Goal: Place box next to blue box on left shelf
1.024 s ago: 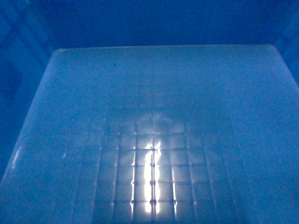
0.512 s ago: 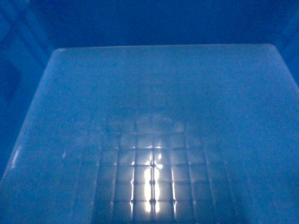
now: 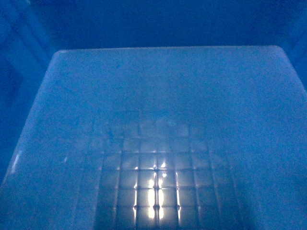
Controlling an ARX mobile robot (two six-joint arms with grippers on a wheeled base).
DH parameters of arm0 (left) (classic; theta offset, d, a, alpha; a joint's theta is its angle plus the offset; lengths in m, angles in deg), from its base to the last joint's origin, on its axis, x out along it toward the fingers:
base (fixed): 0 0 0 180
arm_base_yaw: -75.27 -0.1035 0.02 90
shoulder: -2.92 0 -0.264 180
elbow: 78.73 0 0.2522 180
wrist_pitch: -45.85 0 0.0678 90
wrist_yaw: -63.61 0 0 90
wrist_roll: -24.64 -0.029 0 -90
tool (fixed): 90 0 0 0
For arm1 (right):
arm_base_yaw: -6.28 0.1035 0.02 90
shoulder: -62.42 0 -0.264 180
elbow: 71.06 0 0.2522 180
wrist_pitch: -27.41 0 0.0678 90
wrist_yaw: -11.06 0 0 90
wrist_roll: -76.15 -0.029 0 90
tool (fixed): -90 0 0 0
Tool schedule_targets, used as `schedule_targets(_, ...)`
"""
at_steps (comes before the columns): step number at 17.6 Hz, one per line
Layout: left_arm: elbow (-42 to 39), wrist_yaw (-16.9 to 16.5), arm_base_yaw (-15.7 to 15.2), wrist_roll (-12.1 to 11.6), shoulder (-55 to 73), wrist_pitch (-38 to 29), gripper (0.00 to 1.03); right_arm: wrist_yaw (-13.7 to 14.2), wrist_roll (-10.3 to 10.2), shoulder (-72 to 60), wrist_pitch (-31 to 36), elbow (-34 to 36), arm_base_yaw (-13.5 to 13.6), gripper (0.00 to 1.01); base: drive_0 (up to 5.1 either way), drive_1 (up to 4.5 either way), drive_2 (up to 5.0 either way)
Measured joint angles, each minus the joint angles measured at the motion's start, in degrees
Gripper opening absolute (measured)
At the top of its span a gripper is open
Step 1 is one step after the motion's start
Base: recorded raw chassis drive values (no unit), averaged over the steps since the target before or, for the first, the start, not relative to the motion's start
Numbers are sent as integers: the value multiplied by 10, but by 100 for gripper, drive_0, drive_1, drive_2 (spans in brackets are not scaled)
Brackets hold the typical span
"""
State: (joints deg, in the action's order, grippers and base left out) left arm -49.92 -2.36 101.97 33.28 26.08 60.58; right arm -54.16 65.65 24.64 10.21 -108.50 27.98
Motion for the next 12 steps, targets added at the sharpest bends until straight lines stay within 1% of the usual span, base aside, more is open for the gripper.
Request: schedule_targets(12,0,0,0,0,0,-1,8,0,0,0,0,0,0,18,2,414,-410)
